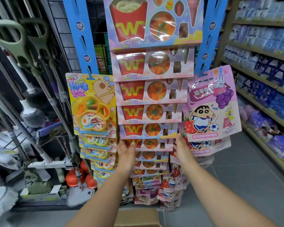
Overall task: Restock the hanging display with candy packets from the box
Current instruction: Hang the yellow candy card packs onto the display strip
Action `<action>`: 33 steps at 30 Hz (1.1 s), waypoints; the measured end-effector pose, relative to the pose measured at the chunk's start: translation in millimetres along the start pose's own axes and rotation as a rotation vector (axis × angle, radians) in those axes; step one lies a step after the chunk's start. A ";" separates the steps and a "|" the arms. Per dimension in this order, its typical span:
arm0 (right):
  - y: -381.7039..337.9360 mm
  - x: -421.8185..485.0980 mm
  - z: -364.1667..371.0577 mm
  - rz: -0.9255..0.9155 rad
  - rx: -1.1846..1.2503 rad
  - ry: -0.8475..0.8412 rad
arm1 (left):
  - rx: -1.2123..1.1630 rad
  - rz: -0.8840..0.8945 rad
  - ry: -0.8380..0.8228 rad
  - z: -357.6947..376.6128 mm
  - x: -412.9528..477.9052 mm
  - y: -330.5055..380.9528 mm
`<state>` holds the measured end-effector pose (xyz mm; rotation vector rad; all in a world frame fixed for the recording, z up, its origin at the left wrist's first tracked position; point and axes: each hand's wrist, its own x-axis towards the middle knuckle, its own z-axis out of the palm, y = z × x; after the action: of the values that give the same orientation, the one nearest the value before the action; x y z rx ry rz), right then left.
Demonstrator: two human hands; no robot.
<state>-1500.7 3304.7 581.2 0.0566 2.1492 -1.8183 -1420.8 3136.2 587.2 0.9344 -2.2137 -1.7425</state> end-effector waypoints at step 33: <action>37.5 21.8 12.6 0.255 0.289 0.026 | -0.126 -0.191 -0.035 -1.8 20.5 -33.5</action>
<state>-1509.7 3295.7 537.9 0.4041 1.7831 -1.9633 -1423.9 3119.1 551.9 1.1252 -2.0650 -1.9688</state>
